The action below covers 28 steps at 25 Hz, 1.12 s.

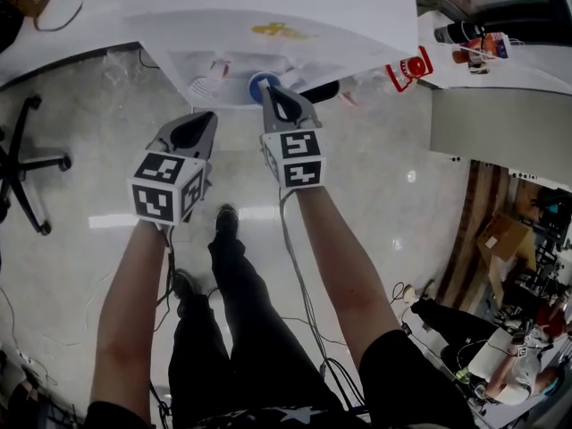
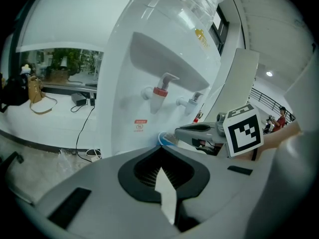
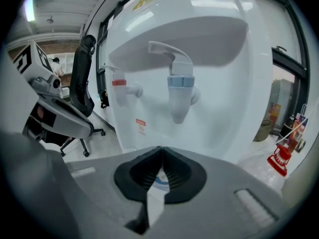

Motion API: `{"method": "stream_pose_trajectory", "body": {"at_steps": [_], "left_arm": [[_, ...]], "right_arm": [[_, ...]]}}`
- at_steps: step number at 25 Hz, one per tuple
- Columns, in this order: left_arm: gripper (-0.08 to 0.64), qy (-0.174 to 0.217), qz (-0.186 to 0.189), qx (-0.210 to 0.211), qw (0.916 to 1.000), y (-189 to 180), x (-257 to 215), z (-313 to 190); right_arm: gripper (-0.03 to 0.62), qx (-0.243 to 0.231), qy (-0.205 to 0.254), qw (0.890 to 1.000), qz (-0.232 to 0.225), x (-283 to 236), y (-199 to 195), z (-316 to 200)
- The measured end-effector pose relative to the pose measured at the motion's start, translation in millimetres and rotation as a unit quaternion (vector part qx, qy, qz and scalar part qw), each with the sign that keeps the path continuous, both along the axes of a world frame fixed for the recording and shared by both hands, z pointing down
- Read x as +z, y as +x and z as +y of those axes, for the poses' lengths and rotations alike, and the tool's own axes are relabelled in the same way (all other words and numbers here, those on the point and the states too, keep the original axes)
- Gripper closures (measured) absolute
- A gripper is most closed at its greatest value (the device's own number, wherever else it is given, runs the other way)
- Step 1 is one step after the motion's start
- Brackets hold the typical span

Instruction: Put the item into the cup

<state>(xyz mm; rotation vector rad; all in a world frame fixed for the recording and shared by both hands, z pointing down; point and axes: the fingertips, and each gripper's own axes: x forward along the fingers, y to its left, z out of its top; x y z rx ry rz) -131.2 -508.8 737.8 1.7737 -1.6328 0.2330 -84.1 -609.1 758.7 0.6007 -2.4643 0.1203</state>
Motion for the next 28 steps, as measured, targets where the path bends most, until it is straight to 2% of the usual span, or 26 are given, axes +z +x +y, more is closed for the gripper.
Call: {"method": "stream_pose_trajectory", "body": {"at_steps": [5,20,22,28], "left_arm": [[0.555,0.001,-0.001,0.006,1.0,2,3,-1],[0.555,-0.011,0.002,0.004,0.9999,2,14,-2],[0.555,-0.011,0.003,0.004,0.9999,2,14,-3],[0.555,-0.011,0.001,0.003,0.9999,1,13,-1]], "right_arm": [[0.591,-0.005,0.019,1.0,0.013,3,-6,-6],[0.587,-0.001,0.006,1.0,0.026,18,-10,-10],[0.525,-0.005,0.007,1.0,0.028,19,-11,-9],[0.525,0.0,0.009,1.0,0.028,18,-8,-9]]}}
